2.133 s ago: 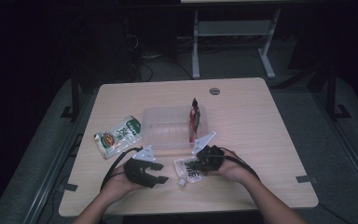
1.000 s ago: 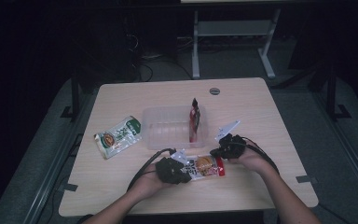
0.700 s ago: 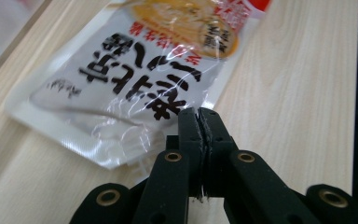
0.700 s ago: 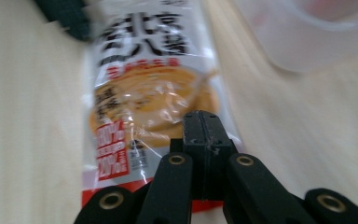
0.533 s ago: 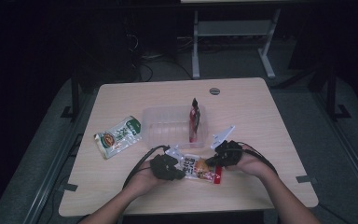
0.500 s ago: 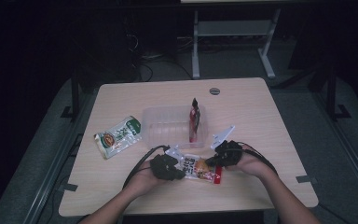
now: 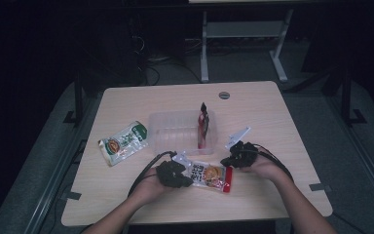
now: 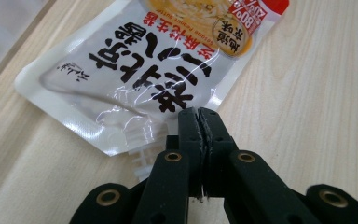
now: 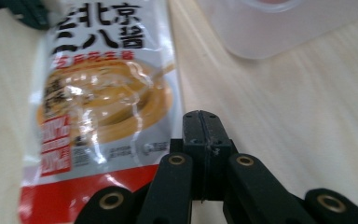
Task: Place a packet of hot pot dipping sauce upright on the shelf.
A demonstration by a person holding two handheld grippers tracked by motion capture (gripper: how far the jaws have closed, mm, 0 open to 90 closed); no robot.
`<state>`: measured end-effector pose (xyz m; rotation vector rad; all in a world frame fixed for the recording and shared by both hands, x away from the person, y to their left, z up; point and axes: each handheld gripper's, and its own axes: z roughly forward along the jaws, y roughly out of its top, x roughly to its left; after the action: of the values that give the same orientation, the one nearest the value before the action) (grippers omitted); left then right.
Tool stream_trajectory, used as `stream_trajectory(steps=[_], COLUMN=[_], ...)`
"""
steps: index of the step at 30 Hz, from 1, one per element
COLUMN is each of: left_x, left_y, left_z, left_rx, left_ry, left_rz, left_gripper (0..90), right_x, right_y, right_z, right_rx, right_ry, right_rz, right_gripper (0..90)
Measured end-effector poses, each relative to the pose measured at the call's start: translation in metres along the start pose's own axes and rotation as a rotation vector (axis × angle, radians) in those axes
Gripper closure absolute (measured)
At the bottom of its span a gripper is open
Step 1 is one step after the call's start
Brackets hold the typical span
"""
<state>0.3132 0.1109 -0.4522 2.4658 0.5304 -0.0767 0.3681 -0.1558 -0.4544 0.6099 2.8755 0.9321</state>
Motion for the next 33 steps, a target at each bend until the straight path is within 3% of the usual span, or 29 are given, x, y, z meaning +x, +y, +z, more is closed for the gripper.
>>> stream_trajectory(steps=[5, 7, 8, 9, 12, 17, 18, 20, 22, 26, 30, 33], left_x=[0.003, 0.004, 0.005, 0.005, 0.005, 0.005, 0.006, 0.007, 0.008, 0.009, 0.008, 0.007], left_y=[-0.001, -0.002, -0.002, -0.002, -0.002, -0.002, -0.003, -0.003, -0.004, -0.005, -0.004, -0.003], left_z=[-0.001, -0.002, -0.003, -0.003, -0.003, -0.005, -0.006, -0.006, -0.007, -0.009, -0.008, -0.007], left_rx=[0.0, -0.001, -0.002, -0.002, -0.003, -0.006, -0.009, -0.009, -0.012, -0.024, -0.028, -0.036], left_ry=[0.011, 0.014, 0.013, 0.013, 0.012, 0.013, 0.015, 0.014, 0.012, 0.011, 0.01, 0.01], left_rz=[-0.006, -0.013, -0.014, -0.014, -0.011, -0.01, -0.015, -0.016, -0.028, -0.035, -0.039, -0.04], left_gripper=[88.2, 88.2, 88.2, 88.2, 88.2, 88.2, 88.3, 88.3, 88.3, 88.5, 88.5, 88.8], right_x=[0.002, 0.004, 0.007, 0.007, 0.017, 0.027, 0.032, 0.035, 0.044, 0.054, 0.069, 0.078], right_y=[-0.001, -0.001, 0.0, 0.0, 0.003, 0.006, 0.008, 0.009, 0.013, 0.019, 0.027, 0.03], right_z=[0.001, 0.002, 0.004, 0.004, 0.007, 0.011, 0.014, 0.015, 0.019, 0.022, 0.031, 0.035], right_rx=[0.01, 0.015, 0.022, 0.022, 0.035, 0.044, 0.044, 0.049, 0.054, 0.057, 0.03, 0.019], right_ry=[0.038, 0.061, 0.101, 0.101, 0.174, 0.233, 0.266, 0.281, 0.312, 0.325, 0.349, 0.364], right_rz=[-0.008, -0.013, -0.024, -0.024, -0.064, -0.1, -0.129, -0.133, -0.169, -0.192, -0.248, -0.25], right_gripper=[90.0, 90.0, 90.0, 90.0, 90.0, 90.0, 90.0, 90.0, 90.0, 90.0, 90.0, 90.0])
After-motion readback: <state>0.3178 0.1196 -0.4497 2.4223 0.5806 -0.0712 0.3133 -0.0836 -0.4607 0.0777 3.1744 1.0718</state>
